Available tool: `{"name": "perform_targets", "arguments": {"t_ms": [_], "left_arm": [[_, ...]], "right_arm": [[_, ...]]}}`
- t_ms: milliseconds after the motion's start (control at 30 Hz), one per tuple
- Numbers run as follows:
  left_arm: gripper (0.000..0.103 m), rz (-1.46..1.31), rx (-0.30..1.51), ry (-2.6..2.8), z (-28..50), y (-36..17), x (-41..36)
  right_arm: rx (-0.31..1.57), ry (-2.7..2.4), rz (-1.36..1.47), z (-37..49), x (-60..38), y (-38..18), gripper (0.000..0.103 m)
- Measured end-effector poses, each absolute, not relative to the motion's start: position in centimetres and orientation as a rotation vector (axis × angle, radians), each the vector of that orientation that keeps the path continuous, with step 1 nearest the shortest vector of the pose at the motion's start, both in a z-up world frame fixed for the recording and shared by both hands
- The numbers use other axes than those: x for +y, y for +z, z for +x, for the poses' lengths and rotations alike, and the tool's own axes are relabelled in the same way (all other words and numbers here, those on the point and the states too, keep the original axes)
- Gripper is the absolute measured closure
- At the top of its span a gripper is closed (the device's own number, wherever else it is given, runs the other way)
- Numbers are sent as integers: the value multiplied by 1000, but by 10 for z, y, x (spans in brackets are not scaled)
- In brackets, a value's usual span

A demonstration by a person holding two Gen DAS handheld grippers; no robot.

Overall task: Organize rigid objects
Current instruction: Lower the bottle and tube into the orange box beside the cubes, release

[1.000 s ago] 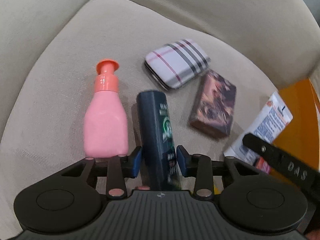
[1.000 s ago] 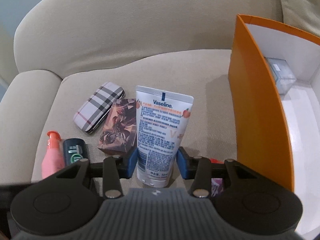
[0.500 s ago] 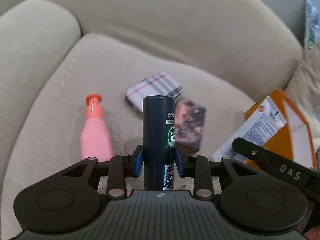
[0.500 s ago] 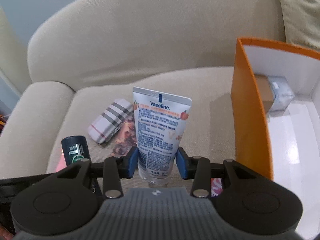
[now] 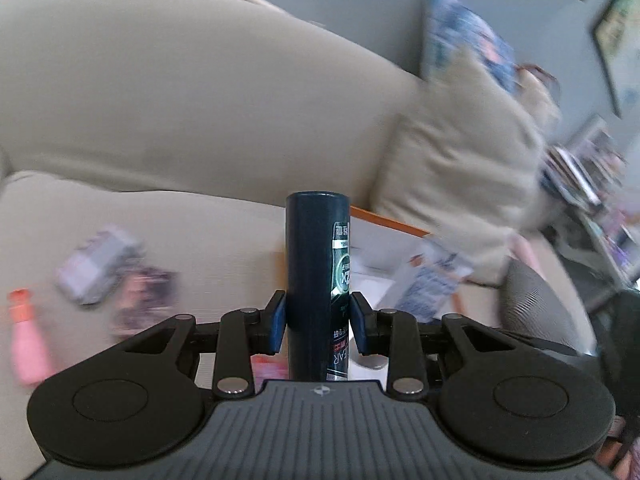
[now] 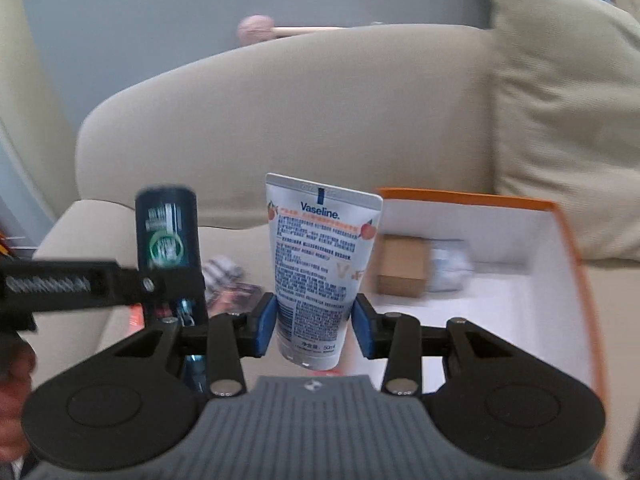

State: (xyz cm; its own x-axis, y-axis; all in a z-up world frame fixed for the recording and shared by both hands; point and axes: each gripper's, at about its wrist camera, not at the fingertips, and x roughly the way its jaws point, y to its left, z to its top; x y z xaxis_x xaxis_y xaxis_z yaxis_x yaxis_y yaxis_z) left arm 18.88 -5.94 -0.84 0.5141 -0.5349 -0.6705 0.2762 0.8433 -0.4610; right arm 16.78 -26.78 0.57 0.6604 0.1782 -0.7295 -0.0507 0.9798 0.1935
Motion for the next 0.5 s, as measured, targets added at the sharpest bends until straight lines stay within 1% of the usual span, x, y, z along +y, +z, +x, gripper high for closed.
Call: {"name": "perform_targets", "arguments": {"t_ms": [167, 300, 500], "left_arm": [[66, -241, 969, -629, 203, -17, -130], [66, -142, 1042, -658, 218, -41, -176], [66, -22, 1121, -623, 240, -70, -200]], "right_arm": [[940, 45, 133, 171, -327, -10, 61], [1032, 13, 114, 185, -358, -36, 60], [1097, 40, 65, 210, -358, -74, 60]]}}
